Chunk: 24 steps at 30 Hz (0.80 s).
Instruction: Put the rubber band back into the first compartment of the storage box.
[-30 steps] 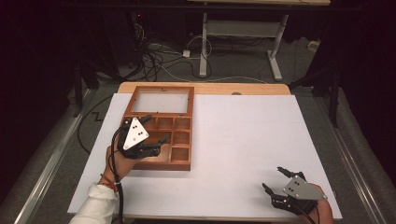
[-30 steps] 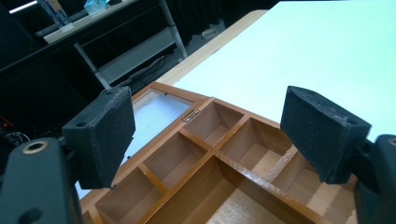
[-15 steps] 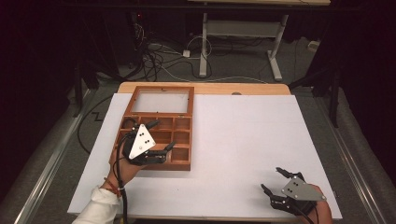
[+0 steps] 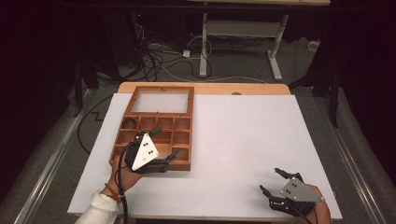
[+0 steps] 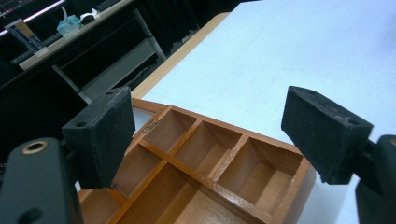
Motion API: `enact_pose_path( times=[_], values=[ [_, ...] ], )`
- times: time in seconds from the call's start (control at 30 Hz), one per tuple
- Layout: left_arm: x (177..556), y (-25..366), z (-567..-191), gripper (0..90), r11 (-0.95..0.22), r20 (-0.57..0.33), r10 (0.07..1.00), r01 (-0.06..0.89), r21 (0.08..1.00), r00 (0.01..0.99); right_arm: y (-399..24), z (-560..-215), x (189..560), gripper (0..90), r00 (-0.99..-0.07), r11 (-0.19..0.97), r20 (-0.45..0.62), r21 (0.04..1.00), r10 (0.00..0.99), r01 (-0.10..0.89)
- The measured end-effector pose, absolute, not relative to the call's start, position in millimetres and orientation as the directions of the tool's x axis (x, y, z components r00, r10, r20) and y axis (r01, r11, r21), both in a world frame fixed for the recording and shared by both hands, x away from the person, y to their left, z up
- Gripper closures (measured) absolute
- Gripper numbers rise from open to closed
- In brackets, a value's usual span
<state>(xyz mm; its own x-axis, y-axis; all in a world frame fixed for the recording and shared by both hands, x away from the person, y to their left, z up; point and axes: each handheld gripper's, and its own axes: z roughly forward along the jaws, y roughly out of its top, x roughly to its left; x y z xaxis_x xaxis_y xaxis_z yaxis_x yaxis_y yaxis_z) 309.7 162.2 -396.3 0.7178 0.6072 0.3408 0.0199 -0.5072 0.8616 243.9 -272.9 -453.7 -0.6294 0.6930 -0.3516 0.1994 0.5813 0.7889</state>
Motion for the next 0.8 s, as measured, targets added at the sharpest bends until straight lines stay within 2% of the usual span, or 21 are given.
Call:
enact_pose_path(
  times=[0.8],
  values=[
    [283.2,183.1,-425.1,17.4,-0.553,0.387,0.595,0.011,0.833,0.704,-270.1,-452.9,241.7,28.3,-0.632,0.587,-0.360,0.788,0.686,0.189]
  ],
)
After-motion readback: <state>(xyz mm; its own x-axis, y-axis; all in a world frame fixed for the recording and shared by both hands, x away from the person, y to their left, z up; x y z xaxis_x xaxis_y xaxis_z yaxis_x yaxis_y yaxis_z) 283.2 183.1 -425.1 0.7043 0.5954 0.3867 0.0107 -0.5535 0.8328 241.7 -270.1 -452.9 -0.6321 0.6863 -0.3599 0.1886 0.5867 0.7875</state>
